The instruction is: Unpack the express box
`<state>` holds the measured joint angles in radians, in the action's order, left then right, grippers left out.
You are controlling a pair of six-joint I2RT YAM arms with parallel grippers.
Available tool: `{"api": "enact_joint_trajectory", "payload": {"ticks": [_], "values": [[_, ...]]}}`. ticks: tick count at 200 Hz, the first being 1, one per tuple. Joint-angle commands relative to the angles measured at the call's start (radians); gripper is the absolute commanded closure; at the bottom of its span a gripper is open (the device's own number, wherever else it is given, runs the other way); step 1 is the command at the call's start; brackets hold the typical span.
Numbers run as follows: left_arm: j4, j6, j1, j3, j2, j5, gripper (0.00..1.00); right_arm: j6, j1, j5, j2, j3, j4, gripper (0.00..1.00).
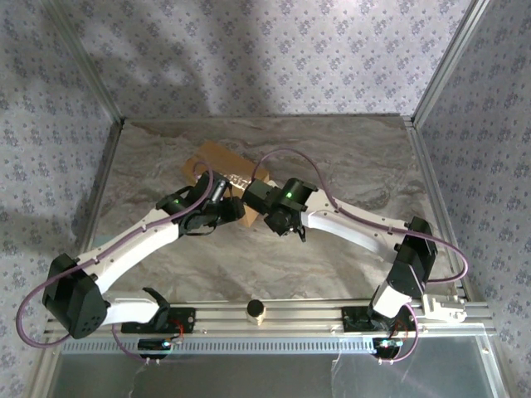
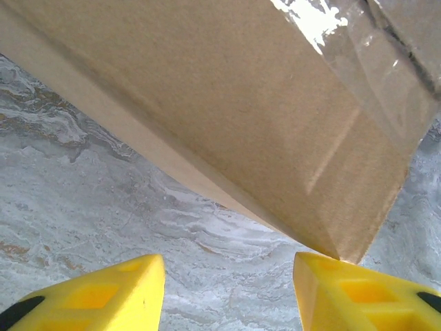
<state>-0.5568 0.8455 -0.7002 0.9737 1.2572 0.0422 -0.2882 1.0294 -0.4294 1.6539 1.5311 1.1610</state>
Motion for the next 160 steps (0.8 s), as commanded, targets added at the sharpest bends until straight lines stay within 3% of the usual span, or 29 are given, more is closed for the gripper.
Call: {"api": "enact_joint_trajectory", "payload": {"ticks": [1, 64, 160], "values": [[-0.026, -0.022, 0.007, 0.038, -0.025, 0.004, 0.47, 0.057, -0.004, 0.023, 0.023, 0.034, -0.001, 1.0], [-0.023, -0.034, 0.027, 0.023, -0.035, 0.015, 0.47, 0.096, 0.009, -0.02, 0.036, 0.036, 0.001, 1.0], [0.079, -0.04, 0.028, 0.015, 0.005, -0.012, 0.49, 0.07, 0.082, 0.077, 0.052, 0.051, -0.004, 1.0]]}}
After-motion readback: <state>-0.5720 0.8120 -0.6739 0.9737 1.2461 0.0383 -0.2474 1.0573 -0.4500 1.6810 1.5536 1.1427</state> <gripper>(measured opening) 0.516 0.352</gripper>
